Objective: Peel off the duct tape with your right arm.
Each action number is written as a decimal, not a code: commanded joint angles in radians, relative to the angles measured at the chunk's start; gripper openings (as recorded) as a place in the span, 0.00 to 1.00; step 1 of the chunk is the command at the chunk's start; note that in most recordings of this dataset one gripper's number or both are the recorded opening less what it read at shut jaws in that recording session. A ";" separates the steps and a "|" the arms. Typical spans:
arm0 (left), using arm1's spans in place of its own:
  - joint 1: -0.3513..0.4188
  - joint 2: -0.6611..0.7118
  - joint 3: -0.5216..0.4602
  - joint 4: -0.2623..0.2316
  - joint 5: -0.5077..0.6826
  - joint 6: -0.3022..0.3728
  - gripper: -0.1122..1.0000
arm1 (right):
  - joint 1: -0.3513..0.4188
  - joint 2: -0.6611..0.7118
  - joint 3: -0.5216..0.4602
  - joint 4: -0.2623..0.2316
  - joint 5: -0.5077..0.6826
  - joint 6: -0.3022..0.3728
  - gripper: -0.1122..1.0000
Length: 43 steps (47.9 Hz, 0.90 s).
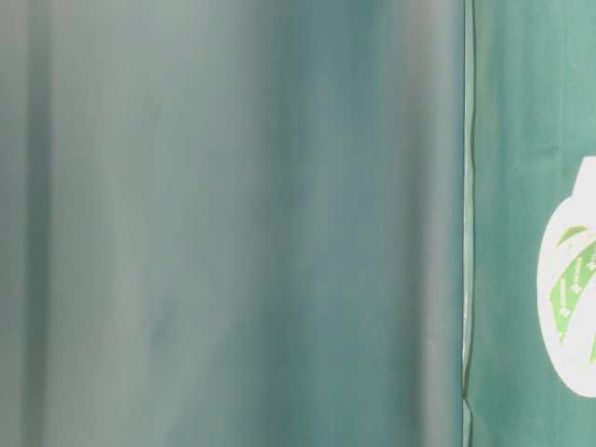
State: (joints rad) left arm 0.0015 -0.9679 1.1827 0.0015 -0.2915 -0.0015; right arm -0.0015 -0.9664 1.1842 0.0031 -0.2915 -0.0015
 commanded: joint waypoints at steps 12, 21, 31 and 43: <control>-0.017 -0.014 0.035 -0.020 -0.109 -0.003 0.11 | -0.009 0.008 0.006 -0.009 -0.020 0.000 0.04; -0.020 0.008 0.043 -0.020 -0.109 -0.015 0.11 | -0.011 0.015 0.023 -0.009 -0.049 -0.003 0.11; -0.021 0.032 0.040 -0.020 -0.114 -0.014 0.11 | -0.014 0.018 0.035 -0.012 -0.087 -0.003 0.56; -0.021 0.037 0.032 -0.020 -0.115 -0.009 0.67 | -0.020 0.018 0.034 -0.011 -0.089 -0.003 0.79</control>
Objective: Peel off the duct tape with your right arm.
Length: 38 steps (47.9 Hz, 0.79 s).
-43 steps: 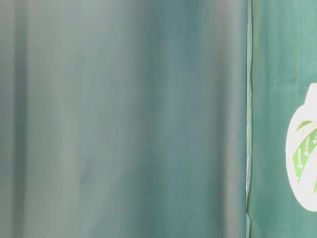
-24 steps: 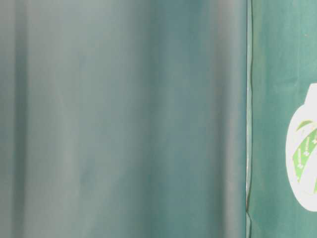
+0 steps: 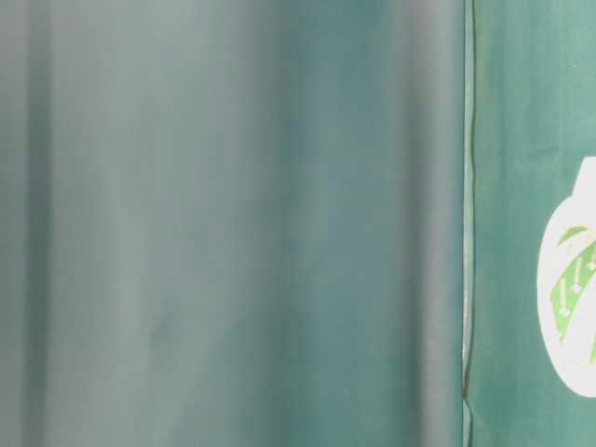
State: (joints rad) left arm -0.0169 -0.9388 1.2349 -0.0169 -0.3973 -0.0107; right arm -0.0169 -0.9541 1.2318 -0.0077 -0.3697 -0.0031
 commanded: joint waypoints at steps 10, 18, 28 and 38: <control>0.000 0.051 -0.052 -0.002 -0.011 0.002 0.89 | -0.017 0.006 -0.012 -0.002 -0.011 0.002 0.79; 0.015 0.147 -0.110 -0.002 -0.015 0.006 0.89 | -0.021 0.011 -0.015 0.000 -0.011 0.003 0.79; 0.018 0.276 -0.193 -0.002 -0.017 0.006 0.89 | -0.021 0.017 -0.015 0.000 -0.011 0.005 0.79; 0.018 0.370 -0.265 -0.002 -0.015 0.006 0.88 | -0.021 0.017 -0.012 0.000 -0.012 0.005 0.79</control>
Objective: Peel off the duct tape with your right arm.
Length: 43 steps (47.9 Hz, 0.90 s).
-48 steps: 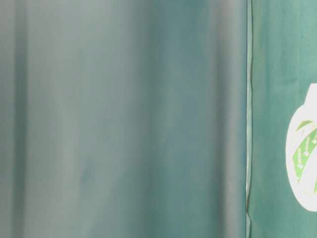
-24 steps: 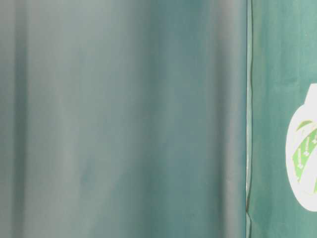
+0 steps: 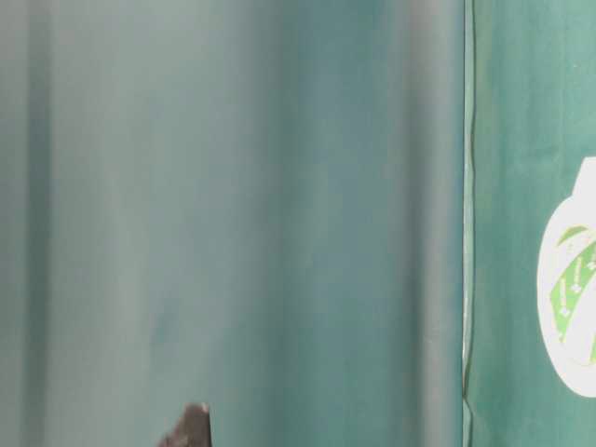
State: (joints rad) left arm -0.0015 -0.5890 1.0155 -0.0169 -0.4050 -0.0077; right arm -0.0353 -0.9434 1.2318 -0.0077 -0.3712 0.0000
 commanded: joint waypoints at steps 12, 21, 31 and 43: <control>0.003 0.120 -0.126 -0.002 0.000 0.003 0.88 | -0.003 0.006 -0.008 0.000 -0.011 0.002 0.79; 0.003 0.186 -0.178 -0.002 0.075 0.002 0.88 | -0.003 0.006 0.000 -0.002 -0.026 0.002 0.79; -0.002 0.247 -0.264 -0.002 0.275 -0.003 0.88 | -0.003 0.006 0.006 0.000 -0.038 0.003 0.79; -0.006 0.334 -0.414 -0.002 0.664 -0.003 0.88 | -0.003 0.003 0.008 0.000 -0.038 0.002 0.79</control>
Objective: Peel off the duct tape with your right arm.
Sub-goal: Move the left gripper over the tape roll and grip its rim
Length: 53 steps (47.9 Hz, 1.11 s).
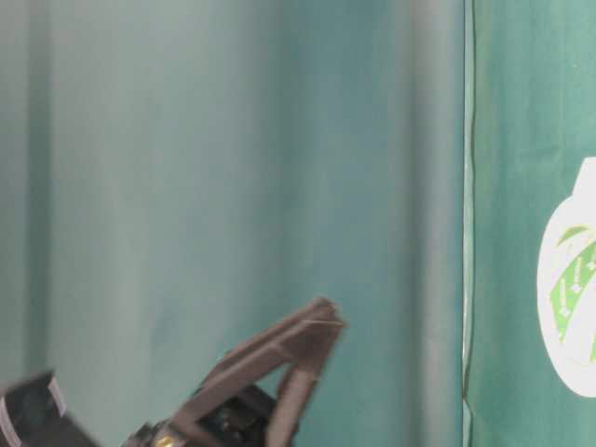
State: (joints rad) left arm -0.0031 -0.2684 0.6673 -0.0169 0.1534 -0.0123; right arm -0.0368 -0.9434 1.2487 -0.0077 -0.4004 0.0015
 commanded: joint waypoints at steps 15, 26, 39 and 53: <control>-0.041 0.123 -0.210 -0.002 0.360 0.020 0.88 | -0.002 0.003 -0.008 0.000 -0.009 0.002 0.79; -0.041 0.173 -0.213 -0.002 0.354 0.037 0.88 | -0.002 0.003 -0.008 0.000 -0.009 0.002 0.79; -0.037 0.225 -0.195 0.000 0.285 0.037 0.88 | -0.002 0.003 0.000 0.000 -0.009 0.002 0.79; -0.015 0.313 -0.178 0.000 0.225 0.038 0.88 | -0.002 0.002 0.002 -0.002 -0.011 0.002 0.79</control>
State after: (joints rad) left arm -0.0276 0.0414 0.4970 -0.0169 0.3958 0.0230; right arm -0.0368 -0.9449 1.2625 -0.0077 -0.4004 0.0015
